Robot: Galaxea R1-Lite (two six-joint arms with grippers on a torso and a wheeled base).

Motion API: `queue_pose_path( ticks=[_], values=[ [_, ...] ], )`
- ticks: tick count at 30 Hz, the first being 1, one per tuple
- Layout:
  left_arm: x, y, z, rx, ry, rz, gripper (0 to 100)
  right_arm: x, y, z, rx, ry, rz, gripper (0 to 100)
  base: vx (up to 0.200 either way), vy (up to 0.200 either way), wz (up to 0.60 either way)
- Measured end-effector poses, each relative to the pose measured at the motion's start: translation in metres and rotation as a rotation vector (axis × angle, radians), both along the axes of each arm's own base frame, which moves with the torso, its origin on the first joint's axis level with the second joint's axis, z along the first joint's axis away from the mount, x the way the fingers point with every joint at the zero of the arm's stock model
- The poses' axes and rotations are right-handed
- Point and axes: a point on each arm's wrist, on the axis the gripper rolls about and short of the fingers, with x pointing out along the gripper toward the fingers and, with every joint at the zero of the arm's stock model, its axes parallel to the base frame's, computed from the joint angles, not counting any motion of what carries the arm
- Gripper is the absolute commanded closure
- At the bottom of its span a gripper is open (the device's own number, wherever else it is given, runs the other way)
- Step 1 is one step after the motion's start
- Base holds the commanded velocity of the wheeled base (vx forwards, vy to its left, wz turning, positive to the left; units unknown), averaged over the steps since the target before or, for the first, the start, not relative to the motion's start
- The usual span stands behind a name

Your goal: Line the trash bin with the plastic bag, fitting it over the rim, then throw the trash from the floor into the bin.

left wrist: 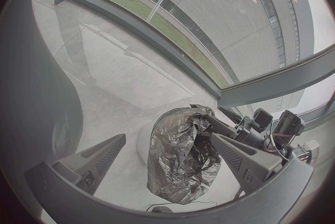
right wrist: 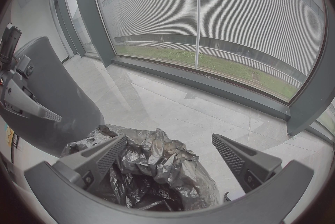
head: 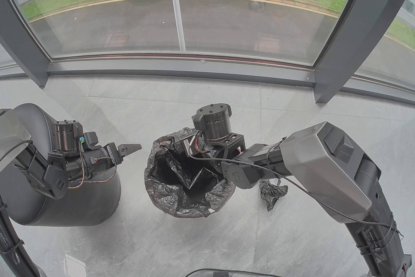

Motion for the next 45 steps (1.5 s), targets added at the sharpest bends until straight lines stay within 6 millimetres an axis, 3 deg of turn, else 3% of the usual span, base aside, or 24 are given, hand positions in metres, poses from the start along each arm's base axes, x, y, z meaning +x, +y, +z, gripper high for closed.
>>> queue_pose_path(
  ticks=[11,22,33,40,45],
  values=[
    [0.001,0.0,-0.001,-0.004,0.004,0.003,0,0.01,0.005,-0.005,0.01,-0.016,-0.009,0,0.0,0.0,0.0],
    [0.0,0.001,-0.005,-0.003,0.019,0.005,0,0.032,-0.011,-0.013,0.007,-0.013,-0.059,0,0.0,0.0,0.0],
    [0.001,0.0,-0.01,0.0,0.032,0.007,0,0.036,-0.01,-0.011,0.019,-0.025,-0.064,0,0.0,0.0,0.0],
    [0.002,0.0,-0.012,0.001,0.04,0.008,0,0.023,-0.011,0.021,0.042,-0.051,-0.059,0,0.0,0.0,0.0],
    [0.002,0.0,-0.014,0.001,0.043,0.008,0,-0.009,-0.002,0.035,0.022,-0.028,-0.013,0,0.0,0.0,0.0]
  ],
)
